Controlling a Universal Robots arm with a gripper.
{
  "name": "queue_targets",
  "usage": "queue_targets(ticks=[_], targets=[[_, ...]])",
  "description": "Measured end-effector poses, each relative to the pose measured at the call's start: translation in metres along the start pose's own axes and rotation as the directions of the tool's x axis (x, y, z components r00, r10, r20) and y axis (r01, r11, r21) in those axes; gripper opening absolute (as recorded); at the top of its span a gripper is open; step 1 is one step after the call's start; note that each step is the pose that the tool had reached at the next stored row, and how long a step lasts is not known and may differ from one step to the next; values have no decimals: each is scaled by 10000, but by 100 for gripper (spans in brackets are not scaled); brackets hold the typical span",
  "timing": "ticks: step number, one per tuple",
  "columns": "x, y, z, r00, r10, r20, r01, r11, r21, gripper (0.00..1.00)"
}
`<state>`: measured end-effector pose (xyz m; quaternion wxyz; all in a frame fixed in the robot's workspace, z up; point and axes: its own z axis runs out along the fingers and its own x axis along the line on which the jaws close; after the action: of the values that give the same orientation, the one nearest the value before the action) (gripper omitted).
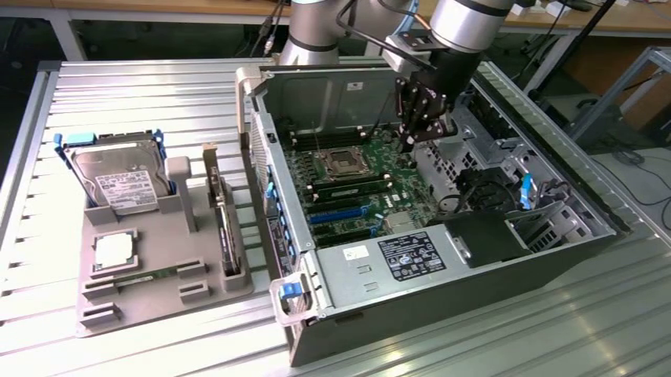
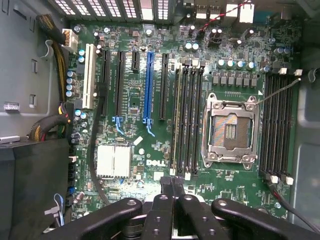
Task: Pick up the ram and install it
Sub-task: 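Press down the ram until it locks into place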
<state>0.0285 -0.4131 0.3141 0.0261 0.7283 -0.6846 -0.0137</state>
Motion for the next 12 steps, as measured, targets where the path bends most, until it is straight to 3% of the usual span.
queue_targets(ticks=[9,12], targets=[[0,0,0,10000,0,0,0,10000,0,11],[0,0,0,9979,647,35,-647,9979,-12,11]])
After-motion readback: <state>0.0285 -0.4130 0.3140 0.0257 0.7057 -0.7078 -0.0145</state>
